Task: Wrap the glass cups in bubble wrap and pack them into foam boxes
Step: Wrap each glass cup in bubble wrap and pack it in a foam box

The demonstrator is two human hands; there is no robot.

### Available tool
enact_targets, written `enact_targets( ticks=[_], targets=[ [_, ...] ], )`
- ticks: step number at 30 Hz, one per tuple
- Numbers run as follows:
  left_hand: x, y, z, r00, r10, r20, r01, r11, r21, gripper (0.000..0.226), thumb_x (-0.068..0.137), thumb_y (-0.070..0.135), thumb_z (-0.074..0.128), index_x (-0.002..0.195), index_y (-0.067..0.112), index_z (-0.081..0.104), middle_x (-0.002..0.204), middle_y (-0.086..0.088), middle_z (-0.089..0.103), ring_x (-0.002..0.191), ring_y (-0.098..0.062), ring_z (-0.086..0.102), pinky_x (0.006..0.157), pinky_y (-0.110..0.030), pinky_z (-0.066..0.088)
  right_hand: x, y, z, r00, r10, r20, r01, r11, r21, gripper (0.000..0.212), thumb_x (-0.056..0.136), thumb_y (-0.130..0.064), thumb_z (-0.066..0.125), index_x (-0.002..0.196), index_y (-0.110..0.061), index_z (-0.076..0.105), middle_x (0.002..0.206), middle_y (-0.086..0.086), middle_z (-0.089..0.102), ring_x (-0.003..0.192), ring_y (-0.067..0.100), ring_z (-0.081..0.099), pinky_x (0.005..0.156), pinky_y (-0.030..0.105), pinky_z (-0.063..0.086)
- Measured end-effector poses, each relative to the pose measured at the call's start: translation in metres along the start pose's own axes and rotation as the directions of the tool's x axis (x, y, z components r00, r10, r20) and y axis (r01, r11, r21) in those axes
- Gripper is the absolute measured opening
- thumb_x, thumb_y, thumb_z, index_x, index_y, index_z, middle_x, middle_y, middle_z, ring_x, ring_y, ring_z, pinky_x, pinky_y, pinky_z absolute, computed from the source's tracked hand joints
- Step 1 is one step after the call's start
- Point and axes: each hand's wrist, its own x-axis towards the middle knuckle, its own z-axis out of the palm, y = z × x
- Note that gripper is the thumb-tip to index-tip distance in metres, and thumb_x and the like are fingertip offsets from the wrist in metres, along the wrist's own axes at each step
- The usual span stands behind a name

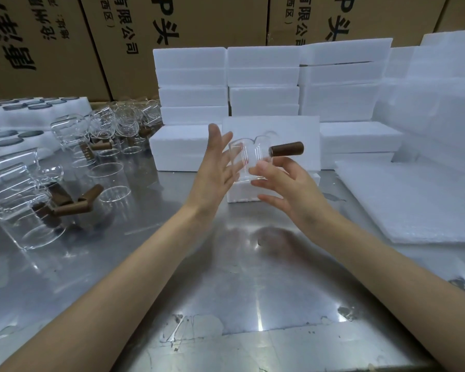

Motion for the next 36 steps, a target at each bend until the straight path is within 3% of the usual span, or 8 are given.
enact_targets(
  ticks=[5, 8, 13, 17, 22, 29, 33, 36],
  targets=[
    [0.001, 0.000, 0.002, 0.999, 0.006, 0.051, -0.006, 1.000, 0.007, 0.077, 0.081, 0.075, 0.035, 0.145, 0.031, 0.037, 0.142, 0.009, 0.050, 0.107, 0.004, 0.059, 0.108, -0.027, 0.034, 0.002, -0.002, -0.001, 0.998, 0.050, -0.042, -0.046, 0.994, 0.100, 0.059, 0.065, -0.053, 0.069, 0.112, -0.019, 0.059, 0.101, -0.005, 0.068, 0.093, 0.009, 0.069, 0.076, 0.027, 0.055],
    [-0.001, -0.003, 0.005, 0.994, 0.048, 0.096, -0.057, 0.994, 0.090, 0.062, 0.080, 0.055, 0.051, 0.138, 0.033, 0.042, 0.118, 0.022, 0.065, 0.110, 0.005, 0.059, 0.090, -0.015, 0.042, 0.003, -0.002, -0.003, 0.997, 0.062, -0.038, -0.058, 0.992, 0.115, 0.063, 0.061, -0.058, 0.068, 0.111, -0.020, 0.061, 0.104, -0.006, 0.069, 0.095, 0.010, 0.069, 0.074, 0.027, 0.054],
    [-0.002, -0.008, 0.000, 0.986, 0.117, 0.117, -0.127, 0.988, 0.083, 0.073, 0.076, 0.030, 0.073, 0.140, 0.032, 0.037, 0.131, 0.000, 0.061, 0.117, -0.016, 0.061, 0.103, -0.034, 0.043, 0.004, -0.002, -0.007, 0.996, 0.091, 0.020, -0.093, 0.983, 0.161, 0.041, 0.078, -0.054, 0.066, 0.105, -0.023, 0.066, 0.103, -0.003, 0.071, 0.098, 0.010, 0.068, 0.078, 0.028, 0.052],
    [-0.004, -0.008, 0.003, 0.974, 0.198, 0.109, -0.216, 0.958, 0.188, 0.081, 0.070, 0.023, 0.082, 0.134, 0.041, 0.038, 0.130, 0.001, 0.060, 0.110, -0.013, 0.064, 0.087, -0.021, 0.050, 0.004, -0.006, -0.011, 0.981, 0.145, 0.127, -0.180, 0.926, 0.333, 0.039, 0.086, -0.054, 0.053, 0.101, -0.020, 0.067, 0.101, 0.001, 0.072, 0.092, 0.012, 0.067, 0.082, 0.031, 0.051],
    [-0.005, -0.007, 0.005, 0.947, 0.322, 0.005, -0.311, 0.911, 0.272, 0.063, 0.078, 0.013, 0.078, 0.132, 0.024, 0.048, 0.122, -0.003, 0.063, 0.109, -0.013, 0.063, 0.095, -0.022, 0.048, 0.003, -0.008, -0.013, 0.961, 0.180, 0.210, -0.243, 0.910, 0.336, 0.049, 0.088, -0.054, 0.043, 0.102, -0.012, 0.064, 0.116, 0.010, 0.068, 0.105, 0.017, 0.067, 0.082, 0.033, 0.049],
    [-0.011, -0.006, 0.006, 0.842, 0.535, -0.066, -0.380, 0.676, 0.631, 0.063, 0.075, 0.034, 0.081, 0.130, 0.029, 0.052, 0.117, 0.012, 0.063, 0.107, 0.002, 0.056, 0.089, -0.005, 0.038, 0.003, -0.007, -0.007, 0.990, 0.083, -0.114, -0.068, 0.990, 0.122, 0.063, 0.073, -0.064, 0.063, 0.118, -0.020, 0.055, 0.111, -0.008, 0.060, 0.103, 0.012, 0.065, 0.078, 0.031, 0.054],
    [-0.012, -0.006, 0.008, 0.810, 0.586, -0.013, -0.400, 0.569, 0.719, 0.064, 0.076, 0.038, 0.079, 0.132, 0.026, 0.052, 0.118, 0.010, 0.062, 0.109, -0.008, 0.057, 0.097, -0.023, 0.044, 0.002, -0.005, -0.006, 0.992, -0.015, -0.125, 0.019, 0.999, 0.031, 0.065, 0.065, -0.051, 0.078, 0.114, -0.023, 0.047, 0.109, -0.007, 0.054, 0.099, 0.003, 0.063, 0.083, 0.031, 0.055],
    [-0.012, -0.007, 0.009, 0.781, 0.624, 0.031, -0.441, 0.515, 0.735, 0.066, 0.078, 0.037, 0.077, 0.136, 0.022, 0.050, 0.117, 0.011, 0.060, 0.109, 0.000, 0.054, 0.101, -0.037, 0.043, 0.003, -0.004, -0.007, 0.991, -0.034, -0.127, 0.035, 0.999, 0.008, 0.062, 0.063, -0.047, 0.079, 0.112, -0.021, 0.051, 0.103, -0.007, 0.056, 0.093, 0.001, 0.064, 0.085, 0.030, 0.055]
  ],
)
